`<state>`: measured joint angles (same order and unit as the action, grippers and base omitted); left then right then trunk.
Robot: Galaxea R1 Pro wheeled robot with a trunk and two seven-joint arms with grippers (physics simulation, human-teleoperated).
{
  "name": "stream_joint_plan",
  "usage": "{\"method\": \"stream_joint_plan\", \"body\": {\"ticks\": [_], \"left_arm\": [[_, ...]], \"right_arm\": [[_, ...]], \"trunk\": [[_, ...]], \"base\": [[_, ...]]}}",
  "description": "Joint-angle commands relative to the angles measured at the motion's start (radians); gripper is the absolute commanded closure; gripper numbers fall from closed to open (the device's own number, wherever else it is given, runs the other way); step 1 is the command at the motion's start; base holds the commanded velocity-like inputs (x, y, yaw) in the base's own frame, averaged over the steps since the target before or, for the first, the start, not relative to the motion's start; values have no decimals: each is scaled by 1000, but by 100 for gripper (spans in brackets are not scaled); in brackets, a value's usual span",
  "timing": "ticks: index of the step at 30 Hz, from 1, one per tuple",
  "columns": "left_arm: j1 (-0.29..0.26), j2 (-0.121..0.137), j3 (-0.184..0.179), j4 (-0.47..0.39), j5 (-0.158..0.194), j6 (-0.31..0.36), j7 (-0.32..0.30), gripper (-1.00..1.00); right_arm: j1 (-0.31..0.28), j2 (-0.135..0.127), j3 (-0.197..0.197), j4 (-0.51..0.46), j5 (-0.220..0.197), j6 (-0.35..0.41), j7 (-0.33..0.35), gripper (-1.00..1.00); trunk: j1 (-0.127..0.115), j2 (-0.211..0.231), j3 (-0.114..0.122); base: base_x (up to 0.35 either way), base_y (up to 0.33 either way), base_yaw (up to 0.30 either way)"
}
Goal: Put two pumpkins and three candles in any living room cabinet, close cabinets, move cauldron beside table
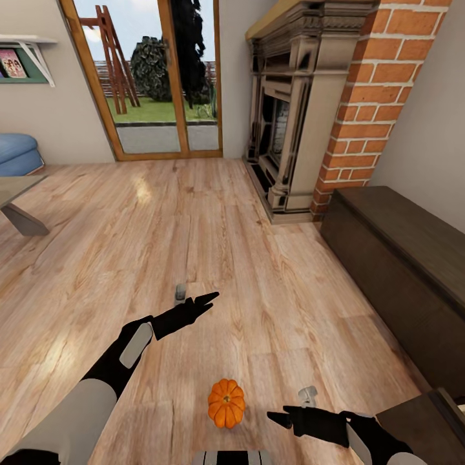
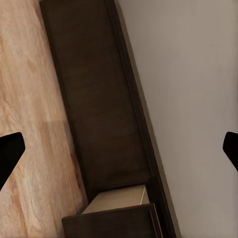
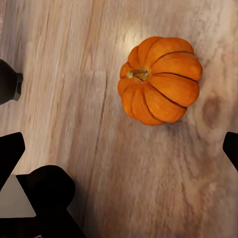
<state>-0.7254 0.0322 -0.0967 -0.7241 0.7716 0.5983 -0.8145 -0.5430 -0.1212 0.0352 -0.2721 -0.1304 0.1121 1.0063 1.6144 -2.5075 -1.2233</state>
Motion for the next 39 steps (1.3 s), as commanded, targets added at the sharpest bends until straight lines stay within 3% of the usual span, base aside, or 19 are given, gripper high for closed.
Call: {"method": "stream_joint_plan", "body": {"ticks": [1,6,9,12,15,19,22,39], "left_arm": [[0,0,0,0,0,0,0,-100],[0,-1,-1,3,0,0,0,-100],[0,-1,-1,3,0,-7,0,-100],[0,-1,-1,3,0,-17,0,-100],[0,-1,-2,3,0,-19,0,-100],[0,-2,-2,3,0,-21,0,-100],[0,-3,-2,4,0,-21,0,-100],[1,-3,-2,6,1,-22,2,-100]], "right_arm": [[0,0,0,-1,0,1,0,-100],[0,-1,0,-62,-1,13,1,-100],[-18,1,0,-93,-7,87,-6,-100],[-104,5,-18,-8,-29,232,-9,-100],[-186,6,-35,111,-76,268,-9,-100],[-264,5,-46,185,-134,283,-9,-100],[-292,5,-47,194,-153,285,-9,-100],[-302,8,-45,208,-160,285,-12,-100]], "trunk": [[0,0,0],[0,0,0],[0,0,0],[0,0,0],[0,0,0],[0,0,0],[0,0,0],[0,0,0]], "base": [[0,0,0],[0,0,0],[0,0,0],[0,0,0],[0,0,0],[0,0,0],[0,0,0],[100,0,0]]}}
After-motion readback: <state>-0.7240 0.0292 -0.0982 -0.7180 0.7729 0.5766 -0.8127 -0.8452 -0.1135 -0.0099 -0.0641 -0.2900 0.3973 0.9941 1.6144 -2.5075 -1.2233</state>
